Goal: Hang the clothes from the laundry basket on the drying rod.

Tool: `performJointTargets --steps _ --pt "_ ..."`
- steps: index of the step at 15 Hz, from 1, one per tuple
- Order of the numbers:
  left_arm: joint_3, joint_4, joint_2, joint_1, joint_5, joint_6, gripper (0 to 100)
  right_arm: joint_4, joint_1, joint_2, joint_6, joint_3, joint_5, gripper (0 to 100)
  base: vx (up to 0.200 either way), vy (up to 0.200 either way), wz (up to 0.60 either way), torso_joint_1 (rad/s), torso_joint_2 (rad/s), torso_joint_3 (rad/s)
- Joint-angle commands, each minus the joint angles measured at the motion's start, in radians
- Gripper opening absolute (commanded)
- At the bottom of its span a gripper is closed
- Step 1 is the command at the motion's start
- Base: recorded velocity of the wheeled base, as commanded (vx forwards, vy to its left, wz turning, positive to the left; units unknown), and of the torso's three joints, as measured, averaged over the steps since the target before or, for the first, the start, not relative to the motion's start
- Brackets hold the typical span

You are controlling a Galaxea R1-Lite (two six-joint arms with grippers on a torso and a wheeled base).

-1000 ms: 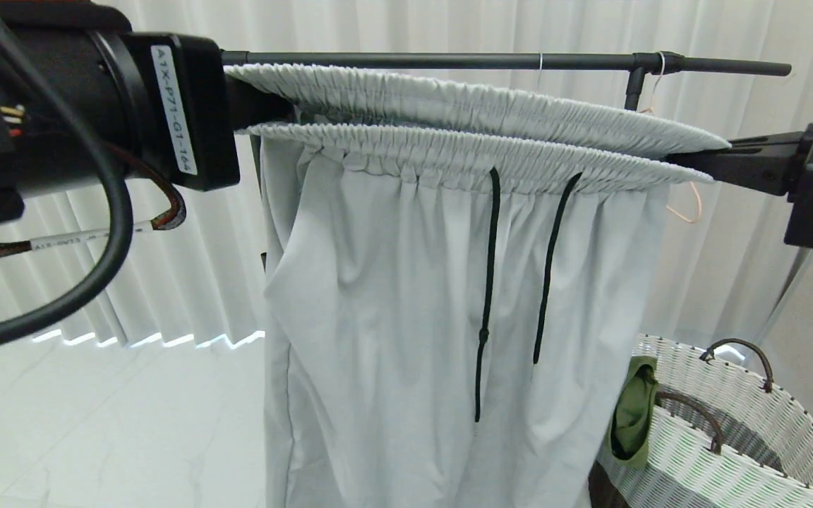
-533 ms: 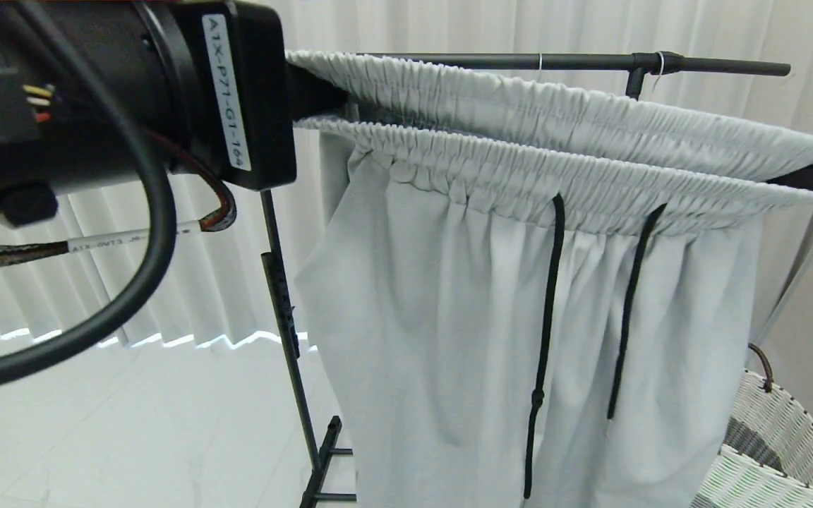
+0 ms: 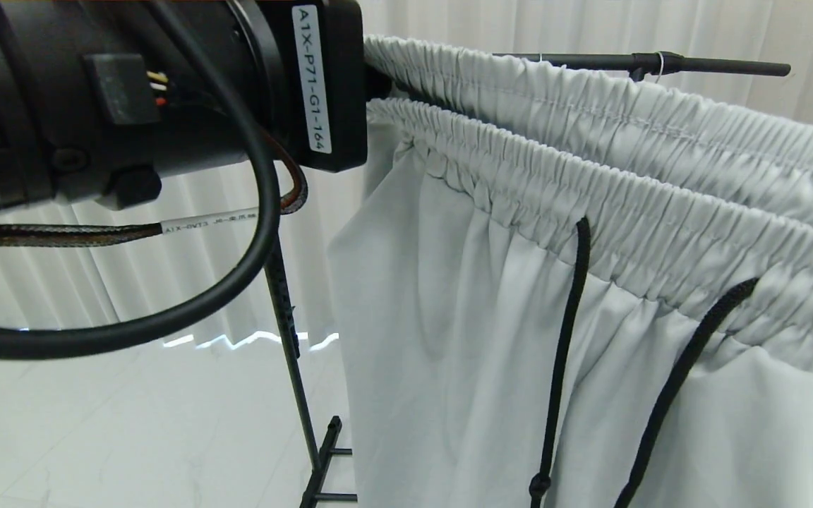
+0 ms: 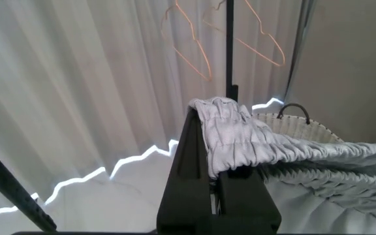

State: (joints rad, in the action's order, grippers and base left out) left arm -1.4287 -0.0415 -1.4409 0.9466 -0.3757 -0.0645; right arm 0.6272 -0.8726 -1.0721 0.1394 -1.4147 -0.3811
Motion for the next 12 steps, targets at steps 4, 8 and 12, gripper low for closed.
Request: performJointTargets --steps 4,8,12 --pt "-0.013 -0.149 0.045 0.001 -0.006 0.054 0 -0.004 -0.013 -0.014 0.0 0.016 0.2 0 0.0 0.0 0.0 0.0 0.0 0.0" --pt "-0.116 -0.572 0.143 0.054 -0.005 0.285 0 -0.144 -0.011 -0.097 0.0 0.029 0.332 0 0.0 0.0 0.0 0.0 0.0 0.0" --pt "-0.111 -0.707 0.214 0.213 -0.005 0.405 0 -0.386 -0.006 -0.201 0.0 0.048 0.335 0 0.0 0.0 0.0 0.0 0.0 0.0"
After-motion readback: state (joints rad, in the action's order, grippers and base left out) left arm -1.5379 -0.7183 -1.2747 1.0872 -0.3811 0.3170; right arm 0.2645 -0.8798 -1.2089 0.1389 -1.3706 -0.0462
